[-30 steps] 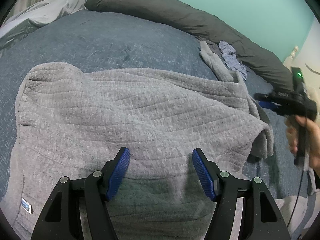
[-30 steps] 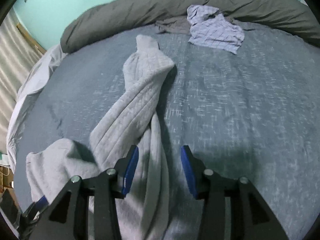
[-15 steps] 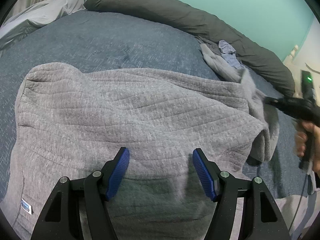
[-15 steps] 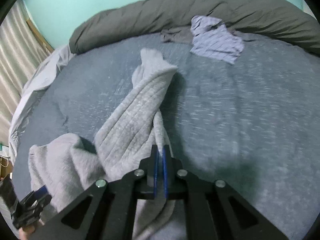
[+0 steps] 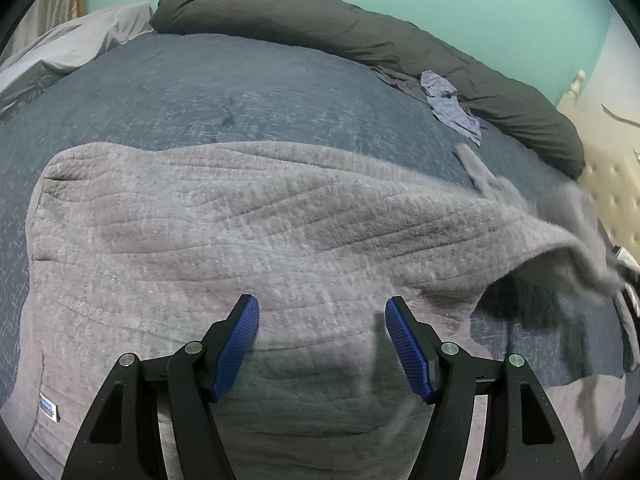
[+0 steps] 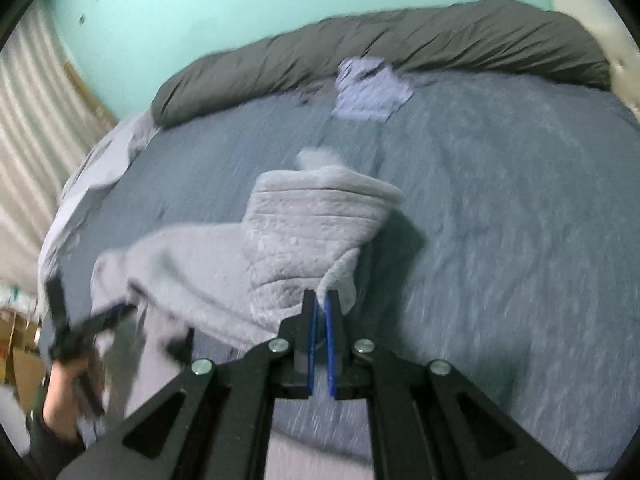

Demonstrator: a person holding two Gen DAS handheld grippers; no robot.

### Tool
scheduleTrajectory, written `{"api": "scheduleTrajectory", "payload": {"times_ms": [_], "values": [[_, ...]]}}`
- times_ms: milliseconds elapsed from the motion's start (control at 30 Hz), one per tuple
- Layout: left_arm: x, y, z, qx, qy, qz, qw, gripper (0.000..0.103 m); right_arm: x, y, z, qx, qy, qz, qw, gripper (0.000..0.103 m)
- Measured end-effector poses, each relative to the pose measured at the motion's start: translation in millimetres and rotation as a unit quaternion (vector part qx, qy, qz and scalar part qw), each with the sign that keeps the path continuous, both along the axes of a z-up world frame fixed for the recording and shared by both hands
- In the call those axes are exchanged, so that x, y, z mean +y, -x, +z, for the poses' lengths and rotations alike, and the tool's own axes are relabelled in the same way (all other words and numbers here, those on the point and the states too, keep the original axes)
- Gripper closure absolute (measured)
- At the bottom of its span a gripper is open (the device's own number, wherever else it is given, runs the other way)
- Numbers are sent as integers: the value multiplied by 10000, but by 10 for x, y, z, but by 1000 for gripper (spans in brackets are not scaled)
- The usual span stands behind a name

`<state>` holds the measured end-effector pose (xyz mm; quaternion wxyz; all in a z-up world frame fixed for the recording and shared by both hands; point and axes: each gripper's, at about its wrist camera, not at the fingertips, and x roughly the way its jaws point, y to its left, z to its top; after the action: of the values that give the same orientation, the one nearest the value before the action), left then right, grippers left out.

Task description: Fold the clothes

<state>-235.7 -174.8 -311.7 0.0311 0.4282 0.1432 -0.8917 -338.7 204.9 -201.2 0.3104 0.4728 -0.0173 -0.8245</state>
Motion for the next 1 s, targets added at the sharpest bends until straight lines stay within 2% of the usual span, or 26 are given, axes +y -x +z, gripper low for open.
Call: {"api": "scheduleTrajectory", "payload": {"times_ms": [100,233,367,400,433,467,600,767,867,1000], "values": [[34,-2,-9,-12,42,-36,10000,33,-55,-132,-233,-391,-43,258,9989,99],[52,-9,-13,-17,76,-66,9999,33,-39,-60,-354,-552,82,227,9982,96],[54,3,-20,-25,71,-59,10000,33,159,190,-260,-333,317,-318,9984,93],[54,7,-22,-27,69,-57,10000,33,216,258,-228,-262,381,-472,9978,89],[54,9,-23,-29,68,-57,10000,33,268,329,-208,-203,404,-627,9970,79],[53,9,-24,-29,66,-58,10000,33,301,412,-224,-191,295,-784,9963,74],[49,12,-27,-30,62,-64,10000,33,288,769,-470,-436,-221,-1212,9914,74],[37,14,-35,-35,56,-80,9999,33,38,903,-853,-774,-702,-1019,9893,74],[27,12,-37,-39,40,-80,10000,33,-143,888,-898,-719,-434,-822,9931,74],[20,10,-35,-37,26,-76,10000,33,-448,845,-745,-416,-11,-400,9983,74]]}}
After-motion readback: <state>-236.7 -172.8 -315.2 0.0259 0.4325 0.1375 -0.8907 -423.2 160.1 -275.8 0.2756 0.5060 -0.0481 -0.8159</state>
